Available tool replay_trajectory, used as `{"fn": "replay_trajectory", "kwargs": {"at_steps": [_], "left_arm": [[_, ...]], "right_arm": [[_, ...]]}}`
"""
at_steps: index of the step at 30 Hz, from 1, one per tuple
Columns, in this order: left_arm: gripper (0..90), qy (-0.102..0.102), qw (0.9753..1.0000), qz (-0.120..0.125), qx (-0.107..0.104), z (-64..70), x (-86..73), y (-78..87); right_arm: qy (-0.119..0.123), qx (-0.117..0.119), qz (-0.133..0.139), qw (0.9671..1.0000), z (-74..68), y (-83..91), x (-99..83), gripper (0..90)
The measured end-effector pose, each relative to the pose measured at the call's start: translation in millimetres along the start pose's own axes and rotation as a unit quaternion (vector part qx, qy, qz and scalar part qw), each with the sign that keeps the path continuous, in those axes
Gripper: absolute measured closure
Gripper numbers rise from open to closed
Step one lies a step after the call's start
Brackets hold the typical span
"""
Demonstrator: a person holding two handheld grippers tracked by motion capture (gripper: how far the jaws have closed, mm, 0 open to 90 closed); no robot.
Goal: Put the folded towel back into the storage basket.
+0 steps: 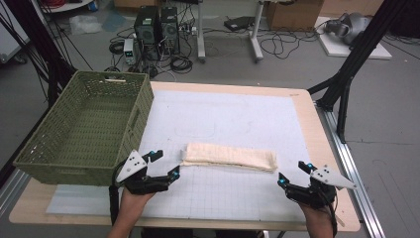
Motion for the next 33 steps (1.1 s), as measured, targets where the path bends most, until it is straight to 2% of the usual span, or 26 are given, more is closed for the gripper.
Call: {"fn": "replay_trajectory", "kwargs": {"at_steps": [10, 20, 33], "left_arm": [[16.6, -0.002, 0.9999, -0.01, 0.005, 1.7, -2.0, -2.8], [16.6, -0.004, 0.9999, -0.01, 0.004, 2.7, -1.8, -3.2], [17.4, -0.004, 0.9998, -0.022, 0.001, 7.2, -2.7, -6.8]], "right_arm": [[0.0, 0.001, -0.003, 1.0, 4.0, 0.1, -3.1, 17.1], [0.0, 0.002, -0.008, 1.0, 6.8, 0.1, -5.3, 17.1], [0.002, 0.005, -0.008, 1.0, 3.5, 2.2, -4.5, 17.1]]}}
Point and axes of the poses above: each handheld gripper's, and its own axes: y roughly backward along the jaws, x roughly out of its top, z roughly to its right, the point moved 3 cm from there along -y, roughly forward along the jaws, and after that the axes turned 6 degrees about y, right-handed, at the moved point
